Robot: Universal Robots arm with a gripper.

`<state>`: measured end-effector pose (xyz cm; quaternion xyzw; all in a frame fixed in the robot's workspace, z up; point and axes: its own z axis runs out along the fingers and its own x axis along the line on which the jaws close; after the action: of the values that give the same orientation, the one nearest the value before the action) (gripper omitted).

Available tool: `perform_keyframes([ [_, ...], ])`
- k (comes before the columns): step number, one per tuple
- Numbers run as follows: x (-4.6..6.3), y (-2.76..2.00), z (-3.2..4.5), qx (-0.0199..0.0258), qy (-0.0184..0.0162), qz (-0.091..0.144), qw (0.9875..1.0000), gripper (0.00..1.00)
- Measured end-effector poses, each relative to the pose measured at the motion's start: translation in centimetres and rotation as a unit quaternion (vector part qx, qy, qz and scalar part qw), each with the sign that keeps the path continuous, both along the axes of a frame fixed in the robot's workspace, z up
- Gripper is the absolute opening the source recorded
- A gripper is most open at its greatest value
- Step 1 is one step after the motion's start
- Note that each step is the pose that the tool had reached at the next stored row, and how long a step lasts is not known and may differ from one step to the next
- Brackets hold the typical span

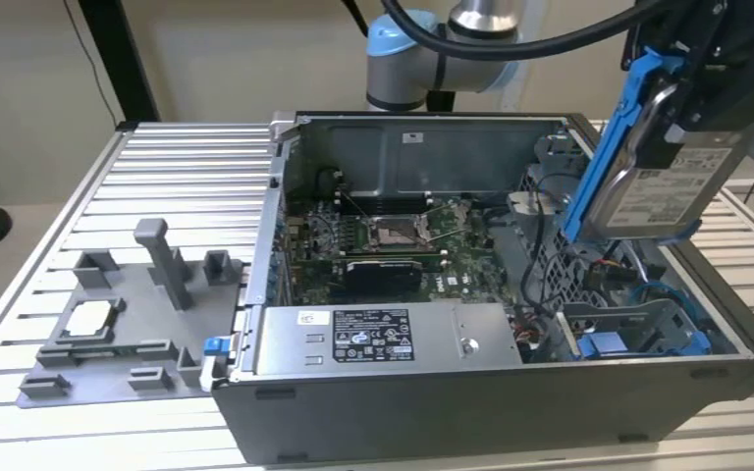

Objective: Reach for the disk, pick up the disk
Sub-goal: 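Pick up the disk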

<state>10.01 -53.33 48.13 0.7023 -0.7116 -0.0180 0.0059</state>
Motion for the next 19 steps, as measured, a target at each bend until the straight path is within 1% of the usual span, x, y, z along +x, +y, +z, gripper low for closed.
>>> perform_keyframes([
  [3,0.0,-0.98,-0.01,0.0,0.0002,0.0,1.0,0.0],
  [12,0.0,-3.73,-0.04,0.0,0.0006,0.0,1.0,0.0],
  [15,0.0,-4.53,-0.04,0.0,0.0007,0.0,1.0,0.0],
  [19,0.0,-5.46,-0.05,0.0,0.0008,0.0,1.0,0.0],
])
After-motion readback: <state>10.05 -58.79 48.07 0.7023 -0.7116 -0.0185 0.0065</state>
